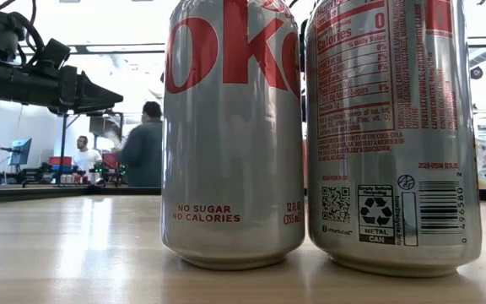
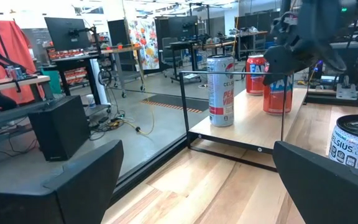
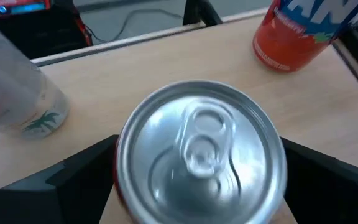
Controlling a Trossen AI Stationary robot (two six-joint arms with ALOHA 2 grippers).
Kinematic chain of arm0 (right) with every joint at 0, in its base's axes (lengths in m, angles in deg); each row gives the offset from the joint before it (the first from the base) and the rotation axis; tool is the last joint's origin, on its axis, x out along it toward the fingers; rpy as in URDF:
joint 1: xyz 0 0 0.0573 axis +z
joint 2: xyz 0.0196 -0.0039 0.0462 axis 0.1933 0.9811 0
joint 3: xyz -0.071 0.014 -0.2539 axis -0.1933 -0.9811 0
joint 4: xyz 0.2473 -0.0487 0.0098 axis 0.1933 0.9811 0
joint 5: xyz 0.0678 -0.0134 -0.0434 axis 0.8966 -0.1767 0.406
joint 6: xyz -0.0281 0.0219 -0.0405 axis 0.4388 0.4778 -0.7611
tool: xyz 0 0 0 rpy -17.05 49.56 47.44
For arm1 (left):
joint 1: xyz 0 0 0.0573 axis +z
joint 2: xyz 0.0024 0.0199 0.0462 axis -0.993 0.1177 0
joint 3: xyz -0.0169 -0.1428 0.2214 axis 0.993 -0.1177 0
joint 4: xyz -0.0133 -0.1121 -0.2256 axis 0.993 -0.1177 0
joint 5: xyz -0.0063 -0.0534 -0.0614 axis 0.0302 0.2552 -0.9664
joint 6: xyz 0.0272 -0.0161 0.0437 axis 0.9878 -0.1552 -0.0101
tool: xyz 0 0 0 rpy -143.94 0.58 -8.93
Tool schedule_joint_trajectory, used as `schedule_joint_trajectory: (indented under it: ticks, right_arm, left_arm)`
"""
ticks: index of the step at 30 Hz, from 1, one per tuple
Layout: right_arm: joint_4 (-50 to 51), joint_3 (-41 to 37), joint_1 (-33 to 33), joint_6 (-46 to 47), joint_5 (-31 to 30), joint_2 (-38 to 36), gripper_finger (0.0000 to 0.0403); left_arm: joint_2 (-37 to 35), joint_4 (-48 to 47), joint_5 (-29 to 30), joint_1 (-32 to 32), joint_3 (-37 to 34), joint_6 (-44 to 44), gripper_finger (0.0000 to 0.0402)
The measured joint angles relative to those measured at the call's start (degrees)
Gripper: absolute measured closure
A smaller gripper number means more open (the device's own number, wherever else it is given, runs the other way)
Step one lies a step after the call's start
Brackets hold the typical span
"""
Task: Place canned beverage on shelf
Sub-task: Put the red soda can on the shelf aligned with the other red soda can
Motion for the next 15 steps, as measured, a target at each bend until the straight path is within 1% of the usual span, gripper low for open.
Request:
schedule_joint_trajectory:
  ticks: [3,9,15]
  right_arm:
    - [1.4,0.0,2.1,2.2,-3.5,0.0,0.0021]
    - [6.1,-0.4,7.4,9.8,-12.6,0.0,0.0021]
    - [7.0,-2.3,9.3,13.7,-15.2,0.0,0.0021]
  left_arm:
    - [0.0,0.0,0.0,0.0,0.0,0.0,0.0003]
    - [0.0,0.0,0.0,0.0,0.0,0.0,0.0003]
    - [0.0,0.0,0.0,0.0,0.0,0.0,0.0003]
